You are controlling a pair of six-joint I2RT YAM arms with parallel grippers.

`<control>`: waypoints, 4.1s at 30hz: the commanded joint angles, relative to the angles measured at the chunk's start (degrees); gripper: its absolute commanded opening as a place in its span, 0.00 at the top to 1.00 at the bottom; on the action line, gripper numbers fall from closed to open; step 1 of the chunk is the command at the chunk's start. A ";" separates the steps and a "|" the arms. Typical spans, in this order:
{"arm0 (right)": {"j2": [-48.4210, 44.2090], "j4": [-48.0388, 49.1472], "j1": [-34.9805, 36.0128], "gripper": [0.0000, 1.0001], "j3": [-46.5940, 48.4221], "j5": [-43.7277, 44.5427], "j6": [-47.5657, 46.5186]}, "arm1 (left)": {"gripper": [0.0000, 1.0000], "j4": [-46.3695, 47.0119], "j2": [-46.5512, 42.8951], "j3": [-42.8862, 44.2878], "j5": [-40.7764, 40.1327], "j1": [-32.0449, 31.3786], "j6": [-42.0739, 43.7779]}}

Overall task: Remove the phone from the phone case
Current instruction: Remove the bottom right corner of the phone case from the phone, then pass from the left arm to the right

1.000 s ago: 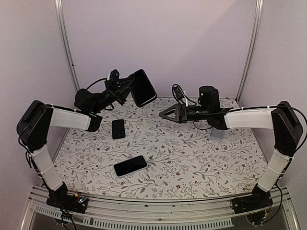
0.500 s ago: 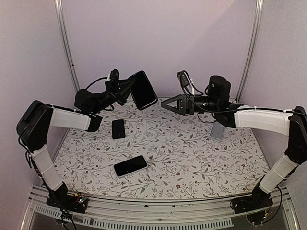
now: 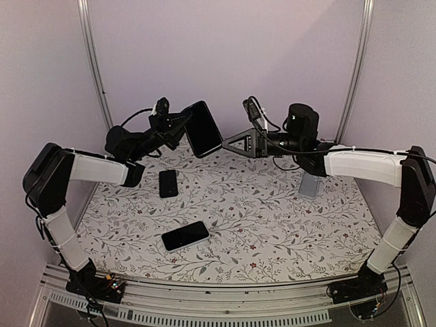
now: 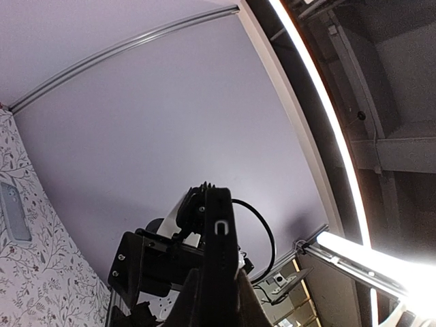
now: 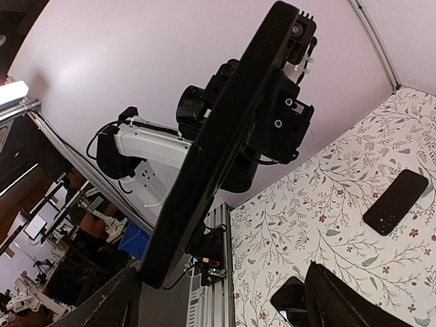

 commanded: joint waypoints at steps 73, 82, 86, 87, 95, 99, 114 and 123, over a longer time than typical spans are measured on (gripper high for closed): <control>5.64 -6.24 -3.39 0.15 -3.90 5.86 6.13 | 1.00 15.50 -3.58 4.89 -1.07 -0.76 -2.61; 7.00 -6.64 -3.36 0.15 -1.25 4.62 6.97 | 1.00 10.87 -2.12 6.21 2.17 -3.16 0.17; 7.61 -6.39 -2.86 0.15 1.06 3.46 7.50 | 1.00 7.94 -1.09 5.83 3.51 -3.92 1.97; 7.67 -6.17 -2.73 0.15 1.63 3.19 7.67 | 1.00 7.20 -0.97 5.73 3.84 -4.01 2.61; 10.01 -0.35 -1.00 0.20 3.90 0.84 12.54 | 1.00 4.39 0.14 4.42 4.80 -4.44 6.86; 11.16 5.96 -0.99 0.31 2.67 0.40 18.00 | 1.00 3.22 -0.25 2.33 3.67 -4.63 9.53; 10.73 16.10 -0.73 0.88 0.19 3.20 23.76 | 1.00 -2.81 -1.94 -4.36 -2.98 -4.57 17.62; 9.01 12.76 -0.55 1.00 -0.57 4.69 19.61 | 0.81 -15.44 -3.75 -3.54 -2.47 -4.61 23.77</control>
